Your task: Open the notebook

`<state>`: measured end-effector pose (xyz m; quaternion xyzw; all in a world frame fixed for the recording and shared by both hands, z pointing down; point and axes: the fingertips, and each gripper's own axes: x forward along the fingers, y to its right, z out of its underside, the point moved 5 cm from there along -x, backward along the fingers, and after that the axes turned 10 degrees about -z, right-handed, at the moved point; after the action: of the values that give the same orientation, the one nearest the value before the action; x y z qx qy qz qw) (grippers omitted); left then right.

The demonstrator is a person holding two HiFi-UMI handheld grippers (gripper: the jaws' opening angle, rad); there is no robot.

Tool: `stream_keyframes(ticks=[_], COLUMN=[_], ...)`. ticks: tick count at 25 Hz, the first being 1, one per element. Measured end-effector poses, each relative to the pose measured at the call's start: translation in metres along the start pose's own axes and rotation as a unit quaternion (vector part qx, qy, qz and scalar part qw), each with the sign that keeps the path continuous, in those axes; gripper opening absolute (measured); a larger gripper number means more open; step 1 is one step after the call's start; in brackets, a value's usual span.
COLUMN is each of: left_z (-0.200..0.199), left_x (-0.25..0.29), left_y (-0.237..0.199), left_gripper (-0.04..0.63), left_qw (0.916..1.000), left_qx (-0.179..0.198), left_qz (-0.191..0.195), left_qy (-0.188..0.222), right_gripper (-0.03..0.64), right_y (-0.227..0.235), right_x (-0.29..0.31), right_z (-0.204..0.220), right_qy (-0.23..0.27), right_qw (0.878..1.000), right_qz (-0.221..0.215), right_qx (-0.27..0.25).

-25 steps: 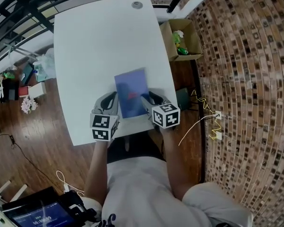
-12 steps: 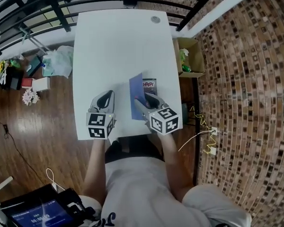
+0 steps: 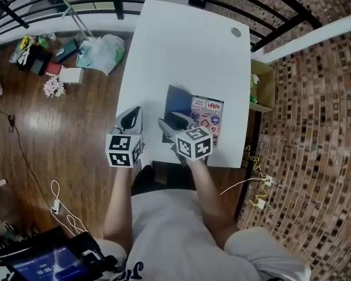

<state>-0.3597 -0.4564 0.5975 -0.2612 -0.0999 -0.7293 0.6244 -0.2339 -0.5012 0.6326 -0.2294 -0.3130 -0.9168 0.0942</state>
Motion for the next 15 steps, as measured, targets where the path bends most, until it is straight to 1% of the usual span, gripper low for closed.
stream_keyframes(ticks=[4, 6, 8, 10, 12, 15], left_z=[0.008, 0.009, 0.01, 0.014, 0.017, 0.015], left_x=[-0.006, -0.008, -0.011, -0.012, -0.012, -0.014], left_y=[-0.016, -0.018, -0.016, -0.014, -0.012, -0.006], left_gripper=[0.015, 0.015, 0.015, 0.015, 0.015, 0.015], left_qw=[0.9998, 0.9997, 0.9998, 0.9999, 0.9999, 0.9999], left_qx=[-0.011, -0.012, -0.012, -0.005, 0.006, 0.014], left_qz=[-0.019, -0.019, -0.015, -0.015, -0.013, -0.004], left_qy=[-0.004, -0.004, -0.006, -0.007, -0.006, -0.005], right_gripper=[0.169, 0.169, 0.169, 0.169, 0.169, 0.163], right_y=[0.005, 0.009, 0.014, 0.02, 0.024, 0.025], right_x=[0.02, 0.026, 0.031, 0.034, 0.038, 0.044], right_z=[0.018, 0.028, 0.039, 0.049, 0.058, 0.063], right_qy=[-0.032, -0.046, -0.066, -0.092, -0.111, -0.118], right_qw=[0.999, 0.999, 0.997, 0.994, 0.992, 0.99], right_qz=[-0.001, 0.007, 0.025, 0.047, 0.06, 0.075], right_qx=[0.017, 0.025, 0.028, 0.02, 0.009, -0.009])
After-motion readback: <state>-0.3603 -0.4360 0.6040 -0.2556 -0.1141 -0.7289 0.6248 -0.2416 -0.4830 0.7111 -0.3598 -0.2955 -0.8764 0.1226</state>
